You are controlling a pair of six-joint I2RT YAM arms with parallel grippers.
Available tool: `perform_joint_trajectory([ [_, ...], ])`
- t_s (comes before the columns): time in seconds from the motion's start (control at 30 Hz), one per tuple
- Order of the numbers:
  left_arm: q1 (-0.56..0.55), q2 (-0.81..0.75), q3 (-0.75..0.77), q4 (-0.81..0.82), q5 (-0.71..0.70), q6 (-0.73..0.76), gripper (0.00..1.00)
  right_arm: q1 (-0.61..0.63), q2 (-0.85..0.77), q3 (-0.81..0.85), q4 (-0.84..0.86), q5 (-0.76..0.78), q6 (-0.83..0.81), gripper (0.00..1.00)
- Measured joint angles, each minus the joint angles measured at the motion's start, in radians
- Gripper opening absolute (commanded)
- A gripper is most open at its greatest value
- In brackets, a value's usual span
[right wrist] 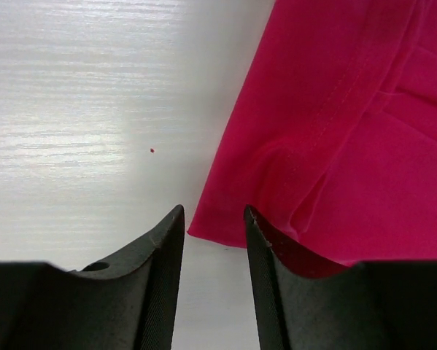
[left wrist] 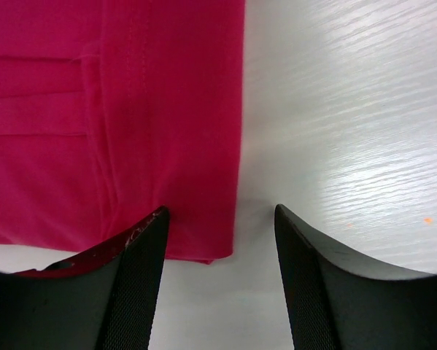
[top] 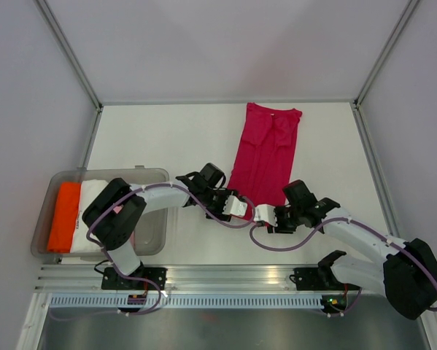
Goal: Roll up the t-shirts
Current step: Roll the tshirt
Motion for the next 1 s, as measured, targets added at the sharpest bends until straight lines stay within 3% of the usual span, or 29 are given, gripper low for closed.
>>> perform_joint_trajectory([
  [0.37,0.0,-0.002,-0.006,0.077,-0.106,0.066,0.57,0.075,0.008,-0.069,0.084,0.07,0.015,0.45],
  [0.53,0.0,-0.002,-0.007,0.072,-0.128,0.069,0.4,0.08,0.022,-0.089,0.188,0.154,0.074,0.31],
  [0.7,0.0,-0.002,-0.007,0.063,-0.129,0.06,0.09,0.081,0.04,-0.093,0.234,0.21,0.102,0.0],
  [0.77,0.0,-0.002,-0.006,0.056,-0.126,0.058,0.03,0.081,0.04,-0.093,0.235,0.216,0.106,0.0],
  [1.0,0.023,-0.002,0.094,-0.148,-0.048,0.034,0.02,0.079,0.061,-0.005,0.042,0.136,0.09,0.0],
])
